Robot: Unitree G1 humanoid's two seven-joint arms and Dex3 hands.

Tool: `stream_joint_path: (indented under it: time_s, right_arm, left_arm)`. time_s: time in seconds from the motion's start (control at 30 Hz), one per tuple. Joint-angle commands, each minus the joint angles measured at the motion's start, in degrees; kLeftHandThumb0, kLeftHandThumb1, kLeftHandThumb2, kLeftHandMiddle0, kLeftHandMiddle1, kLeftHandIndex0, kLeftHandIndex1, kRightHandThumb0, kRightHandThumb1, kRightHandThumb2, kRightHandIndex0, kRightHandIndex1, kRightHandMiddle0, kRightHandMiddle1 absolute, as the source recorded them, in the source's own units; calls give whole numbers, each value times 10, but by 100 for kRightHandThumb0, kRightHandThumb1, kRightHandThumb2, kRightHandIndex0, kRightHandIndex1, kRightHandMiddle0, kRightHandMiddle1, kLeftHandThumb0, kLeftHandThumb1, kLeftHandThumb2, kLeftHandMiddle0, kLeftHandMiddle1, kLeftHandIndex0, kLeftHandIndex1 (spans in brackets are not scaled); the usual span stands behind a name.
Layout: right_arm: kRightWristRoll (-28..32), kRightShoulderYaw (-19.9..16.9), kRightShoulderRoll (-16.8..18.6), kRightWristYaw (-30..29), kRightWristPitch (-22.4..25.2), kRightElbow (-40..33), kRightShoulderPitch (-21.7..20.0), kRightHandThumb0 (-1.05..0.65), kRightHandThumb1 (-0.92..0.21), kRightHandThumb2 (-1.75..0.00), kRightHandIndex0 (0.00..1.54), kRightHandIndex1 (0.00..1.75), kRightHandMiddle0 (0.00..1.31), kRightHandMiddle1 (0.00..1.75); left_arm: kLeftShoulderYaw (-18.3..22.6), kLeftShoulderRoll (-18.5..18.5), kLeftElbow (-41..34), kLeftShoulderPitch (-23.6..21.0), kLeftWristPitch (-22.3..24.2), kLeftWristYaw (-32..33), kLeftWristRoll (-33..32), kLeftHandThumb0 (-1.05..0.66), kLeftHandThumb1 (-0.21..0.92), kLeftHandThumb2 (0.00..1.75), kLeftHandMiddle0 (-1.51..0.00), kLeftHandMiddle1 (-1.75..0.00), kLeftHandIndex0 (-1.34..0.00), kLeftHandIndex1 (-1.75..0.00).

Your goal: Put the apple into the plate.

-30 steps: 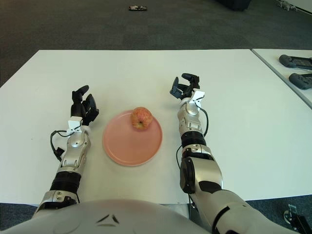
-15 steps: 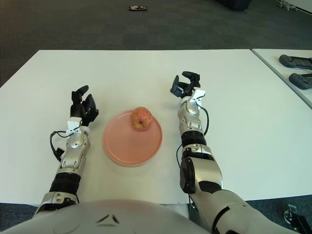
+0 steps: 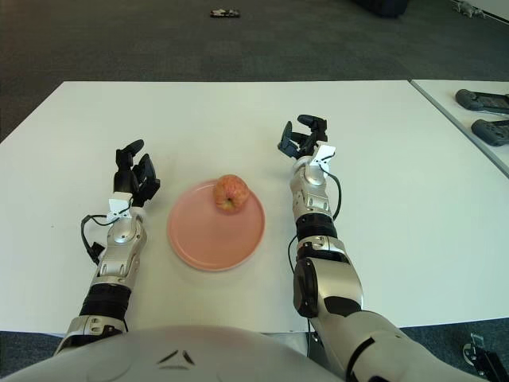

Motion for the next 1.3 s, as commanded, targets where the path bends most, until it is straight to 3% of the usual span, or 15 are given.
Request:
stream_joint_path:
  time_s: [0.0, 1.27]
  right_arm:
    - [-3, 1, 2, -4, 8, -9, 5, -5, -32, -128, 124, 175, 99, 175]
    - [-2, 2, 0, -4, 17, -18, 6, -5, -32, -128, 124, 175, 99, 175]
  left_arm:
    - [-2, 2, -8, 1, 6, -1, 1, -70, 92, 73, -43, -9, 0, -101]
    - [-4, -5, -19, 1, 19, -3, -1, -70, 92, 71, -45, -10, 0, -102]
